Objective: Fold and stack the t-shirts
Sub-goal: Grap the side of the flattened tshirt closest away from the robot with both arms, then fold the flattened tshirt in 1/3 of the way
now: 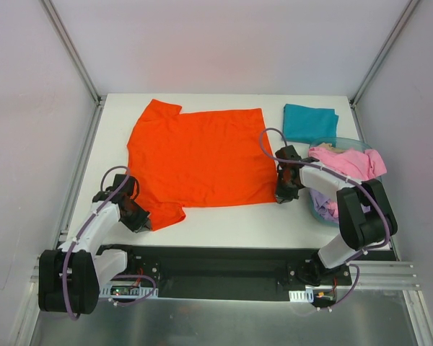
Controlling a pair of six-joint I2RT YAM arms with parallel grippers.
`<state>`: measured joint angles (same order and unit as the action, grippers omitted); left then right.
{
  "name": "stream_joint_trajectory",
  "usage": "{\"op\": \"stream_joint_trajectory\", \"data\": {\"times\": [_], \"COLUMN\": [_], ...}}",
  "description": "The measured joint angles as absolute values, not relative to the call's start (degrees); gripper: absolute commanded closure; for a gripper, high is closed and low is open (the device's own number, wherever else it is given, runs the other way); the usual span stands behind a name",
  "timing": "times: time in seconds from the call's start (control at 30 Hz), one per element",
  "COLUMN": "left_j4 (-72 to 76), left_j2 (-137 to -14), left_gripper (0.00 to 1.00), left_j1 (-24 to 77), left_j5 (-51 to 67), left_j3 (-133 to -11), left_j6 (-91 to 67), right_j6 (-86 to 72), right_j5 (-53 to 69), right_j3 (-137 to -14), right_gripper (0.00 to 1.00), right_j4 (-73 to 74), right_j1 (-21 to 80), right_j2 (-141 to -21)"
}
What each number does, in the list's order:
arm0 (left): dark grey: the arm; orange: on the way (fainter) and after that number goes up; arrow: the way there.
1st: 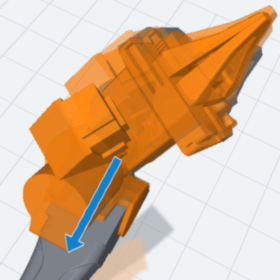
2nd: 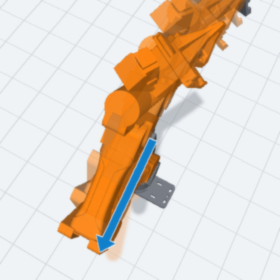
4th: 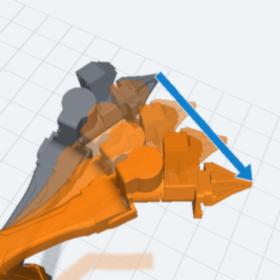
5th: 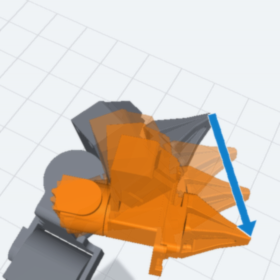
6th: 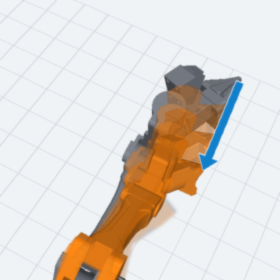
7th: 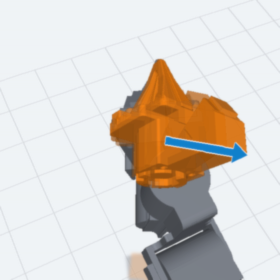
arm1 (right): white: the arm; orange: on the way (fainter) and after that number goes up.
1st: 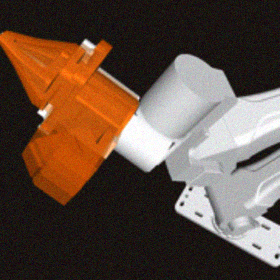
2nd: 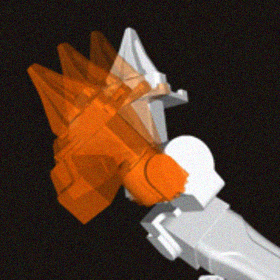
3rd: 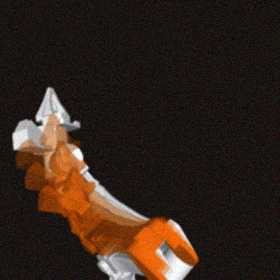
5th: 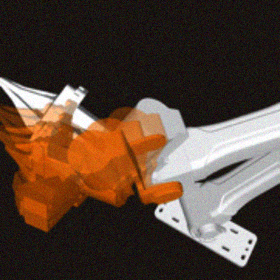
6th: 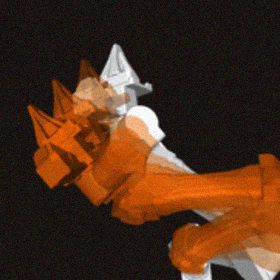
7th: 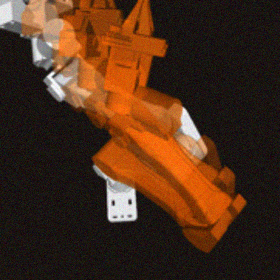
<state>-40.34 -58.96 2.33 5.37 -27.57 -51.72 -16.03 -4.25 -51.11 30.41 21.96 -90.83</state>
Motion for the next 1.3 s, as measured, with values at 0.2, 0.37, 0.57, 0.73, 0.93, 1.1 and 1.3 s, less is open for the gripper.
{"op": "stream_joint_trajectory", "data": {"times": [0.2,0.37,0.57,0.73,0.93,1.1,1.3], "left_j4": [-40.4,-42.0,-49.3,-56.6,-60.9,-56.0,-47.9], "left_j2": [-58.7,-56.2,-49.3,-42.7,-38.5,-41.5,-51.8], "left_gripper": [1.0,1.0,1.0,1.0,1.0,1.0,1.0], "left_j1": [2.3,2.3,2.3,2.3,2.3,2.3,2.3], "left_j5": [5.4,5.4,5.7,6.0,7.5,10.6,12.8], "left_j3": [-27.5,-27.5,-28.3,-30.2,-33.5,-38.1,-45.2], "left_j6": [-51.9,-52.7,-54.9,-56.5,-56.4,-56.4,-54.7], "right_j6": [-14.0,-11.7,-11.4,-13.9,-15.4,-15.1,-13.8], "right_j5": [-3.9,-3.5,-0.3,0.9,1.1,0.1,-0.9], "right_j3": [-51.1,-49.8,-43.8,-39.5,-40.2,-45.8,-53.6], "right_gripper": [0.99,0.99,0.99,0.99,0.99,0.99,0.99], "right_j4": [30.2,29.5,32.1,37.5,42.5,43.9,44.0], "right_j1": [22.0,22.7,28.7,34.4,35.4,34.6,30.7], "right_j2": [-90.9,-89.6,-82.9,-75.7,-69.8,-69.8,-71.5]}}
